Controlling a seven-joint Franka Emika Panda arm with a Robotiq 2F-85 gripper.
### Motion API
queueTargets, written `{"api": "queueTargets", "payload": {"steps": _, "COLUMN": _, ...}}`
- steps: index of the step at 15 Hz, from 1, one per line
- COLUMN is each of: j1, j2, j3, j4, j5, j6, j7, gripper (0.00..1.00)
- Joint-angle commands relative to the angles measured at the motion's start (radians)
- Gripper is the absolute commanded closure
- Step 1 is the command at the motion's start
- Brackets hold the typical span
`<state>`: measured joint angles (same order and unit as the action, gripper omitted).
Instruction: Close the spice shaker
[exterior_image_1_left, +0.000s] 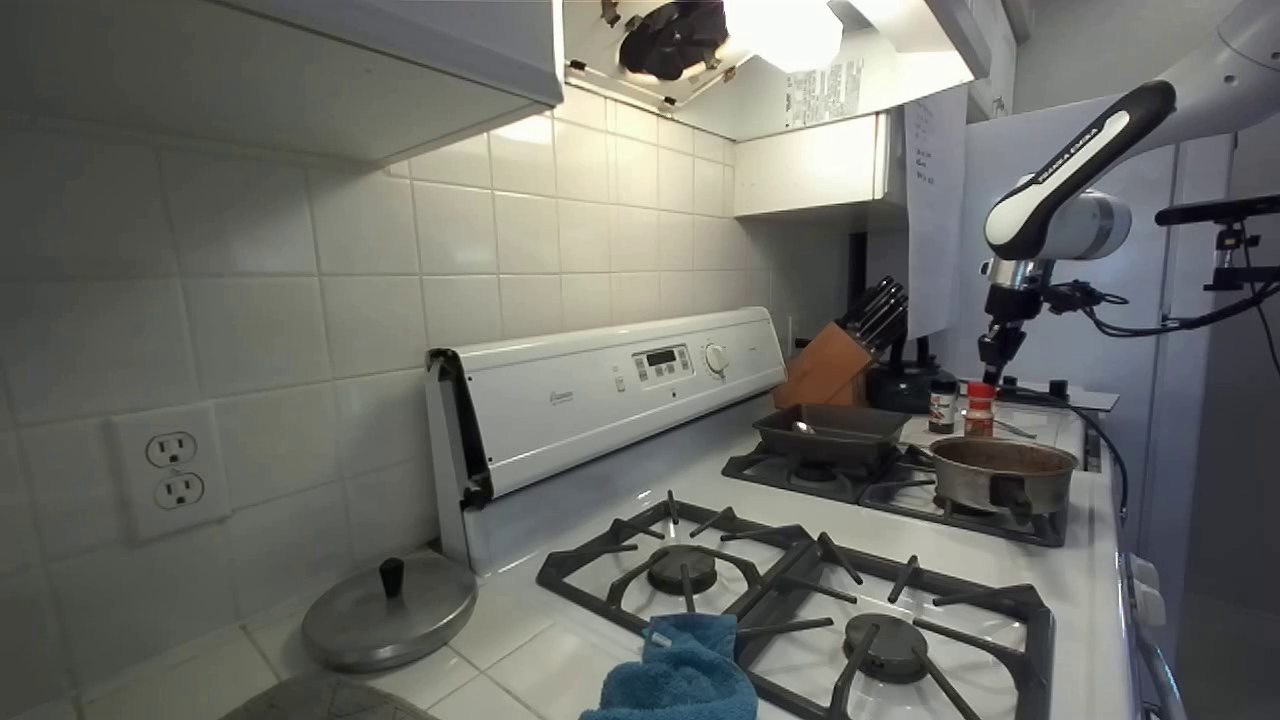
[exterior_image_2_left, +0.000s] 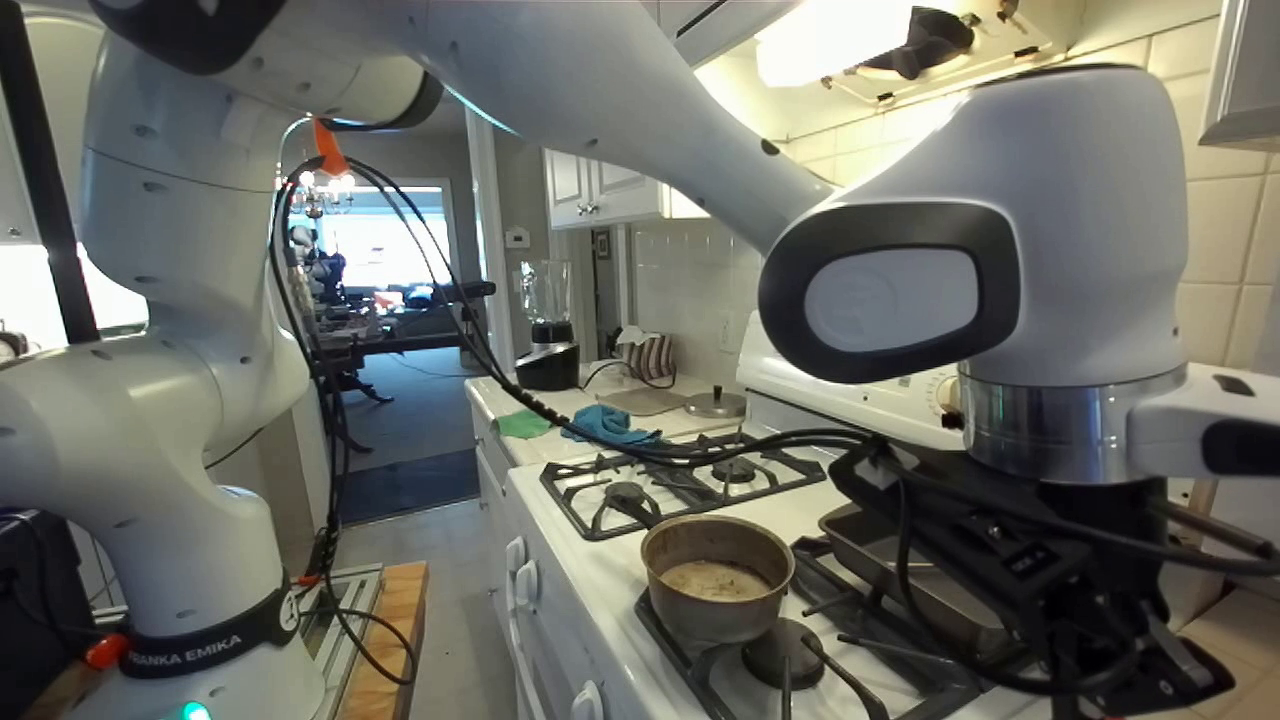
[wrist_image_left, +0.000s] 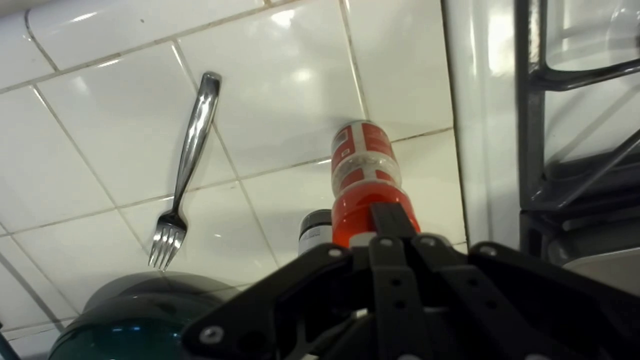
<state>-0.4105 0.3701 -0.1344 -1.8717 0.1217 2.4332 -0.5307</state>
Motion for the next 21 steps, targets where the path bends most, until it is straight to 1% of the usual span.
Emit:
{"api": "queueTargets", "payload": {"steps": 1, "j1": 0.012, "j2": 0.003, "j3": -0.009, "j4": 0.012, "j5": -0.03, "j6": -0.017, "j7": 0.012, "gripper": 1.0}}
{"api": "queueTargets", "payload": {"steps": 6, "j1": 0.03, "j2": -0.019, "j3": -0.019, "j4": -0.001, "j5": -0.072, "j6": -0.008, "j7": 0.025, "gripper": 1.0}}
{"api": "queueTargets", "payload": {"steps": 13, "j1": 0.042, "j2": -0.065, "j3": -0.021, "j4": -0.023, "j5": -0.089, "j6": -0.01, "j7": 0.029, "gripper": 1.0}}
{"api": "queueTargets", "payload": {"steps": 14, "j1": 0.046, "j2": -0.074, "j3": -0.023, "j4": -0.027, "j5": -0.093, "j6": -0.018, "j7": 0.033, "gripper": 0.95}}
{"api": "queueTargets", "payload": {"steps": 15, "j1": 0.048, "j2": -0.084, "j3": -0.023, "j4": -0.034, "j5": -0.094, "j6": -0.014, "j7": 0.032, "gripper": 0.73}}
{"api": "queueTargets", "payload": {"steps": 17, "j1": 0.055, "j2": -0.109, "j3": -0.024, "j4": -0.052, "j5": -0.097, "j6": -0.013, "j7": 0.038, "gripper": 0.69}}
{"api": "queueTargets", "payload": {"steps": 20, "j1": 0.062, "j2": -0.144, "j3": -0.026, "j4": -0.08, "j5": -0.092, "j6": -0.013, "j7": 0.047, "gripper": 0.5}}
{"api": "queueTargets", "payload": {"steps": 21, "j1": 0.066, "j2": -0.158, "j3": -0.028, "j4": -0.094, "j5": -0.093, "j6": -0.009, "j7": 0.054, "gripper": 0.42}}
